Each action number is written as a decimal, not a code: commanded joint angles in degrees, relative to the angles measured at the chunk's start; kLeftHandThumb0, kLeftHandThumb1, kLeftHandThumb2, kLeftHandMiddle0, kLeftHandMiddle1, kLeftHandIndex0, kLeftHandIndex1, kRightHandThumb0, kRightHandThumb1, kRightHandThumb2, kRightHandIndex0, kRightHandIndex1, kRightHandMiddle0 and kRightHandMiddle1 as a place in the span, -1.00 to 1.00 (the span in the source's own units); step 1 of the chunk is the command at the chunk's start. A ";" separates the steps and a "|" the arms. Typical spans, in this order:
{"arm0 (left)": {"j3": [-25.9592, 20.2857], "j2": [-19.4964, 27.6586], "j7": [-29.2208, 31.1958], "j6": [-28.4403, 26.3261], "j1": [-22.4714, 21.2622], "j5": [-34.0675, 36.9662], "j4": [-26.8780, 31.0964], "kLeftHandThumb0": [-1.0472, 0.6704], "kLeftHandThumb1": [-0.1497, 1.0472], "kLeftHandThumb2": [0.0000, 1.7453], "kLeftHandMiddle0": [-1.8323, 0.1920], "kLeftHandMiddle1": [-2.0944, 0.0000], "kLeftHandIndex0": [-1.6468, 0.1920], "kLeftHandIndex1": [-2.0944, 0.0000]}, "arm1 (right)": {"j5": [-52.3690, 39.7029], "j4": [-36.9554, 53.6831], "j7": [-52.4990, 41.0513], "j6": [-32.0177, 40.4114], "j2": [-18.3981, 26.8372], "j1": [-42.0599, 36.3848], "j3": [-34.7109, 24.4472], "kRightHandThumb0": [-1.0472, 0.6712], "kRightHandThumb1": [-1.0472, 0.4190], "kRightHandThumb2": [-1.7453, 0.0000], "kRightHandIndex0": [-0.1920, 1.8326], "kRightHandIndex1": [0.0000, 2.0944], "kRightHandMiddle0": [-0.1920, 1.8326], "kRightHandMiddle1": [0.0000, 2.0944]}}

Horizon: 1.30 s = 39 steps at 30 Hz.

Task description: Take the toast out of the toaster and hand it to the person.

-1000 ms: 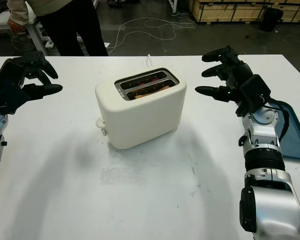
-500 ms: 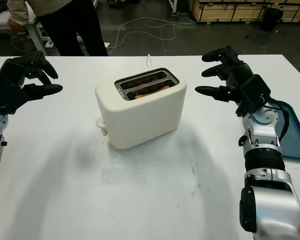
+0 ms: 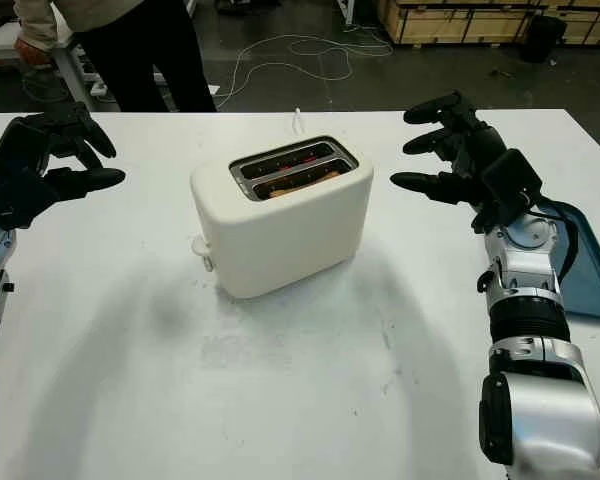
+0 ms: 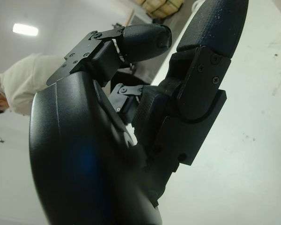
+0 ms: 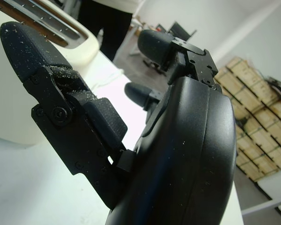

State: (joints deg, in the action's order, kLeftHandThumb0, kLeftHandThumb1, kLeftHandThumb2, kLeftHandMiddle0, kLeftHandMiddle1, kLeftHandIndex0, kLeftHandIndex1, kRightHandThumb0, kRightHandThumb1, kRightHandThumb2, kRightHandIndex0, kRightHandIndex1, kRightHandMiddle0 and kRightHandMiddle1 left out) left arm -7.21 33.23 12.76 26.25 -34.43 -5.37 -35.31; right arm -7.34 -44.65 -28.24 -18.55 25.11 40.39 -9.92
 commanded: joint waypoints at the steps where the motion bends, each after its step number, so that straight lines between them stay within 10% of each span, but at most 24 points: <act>1: 0.06 -0.14 -0.26 -0.08 -0.11 0.17 0.28 -1.00 0.67 -1.00 0.12 -0.46 0.11 -0.46 | -0.50 0.35 0.23 -0.05 -0.20 -0.18 -0.31 -1.00 -0.40 1.00 -0.81 0.45 -0.74 0.27; 39: 0.09 -0.11 -0.12 -1.01 0.00 0.24 0.60 -1.00 0.65 -1.00 0.12 -0.44 0.11 -0.44 | -0.24 0.36 0.62 -0.66 -0.30 -0.37 -0.16 -1.00 -0.40 0.99 -0.81 0.45 -0.74 0.28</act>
State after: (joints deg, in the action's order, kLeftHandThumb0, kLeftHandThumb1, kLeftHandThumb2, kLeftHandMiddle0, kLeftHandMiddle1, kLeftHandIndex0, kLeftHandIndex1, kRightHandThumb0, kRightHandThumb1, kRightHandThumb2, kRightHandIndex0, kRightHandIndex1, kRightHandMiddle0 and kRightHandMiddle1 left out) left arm -7.21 33.21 12.65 25.81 -34.42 -5.37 -35.20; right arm -7.33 -44.56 -27.89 -18.55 25.10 40.36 -9.93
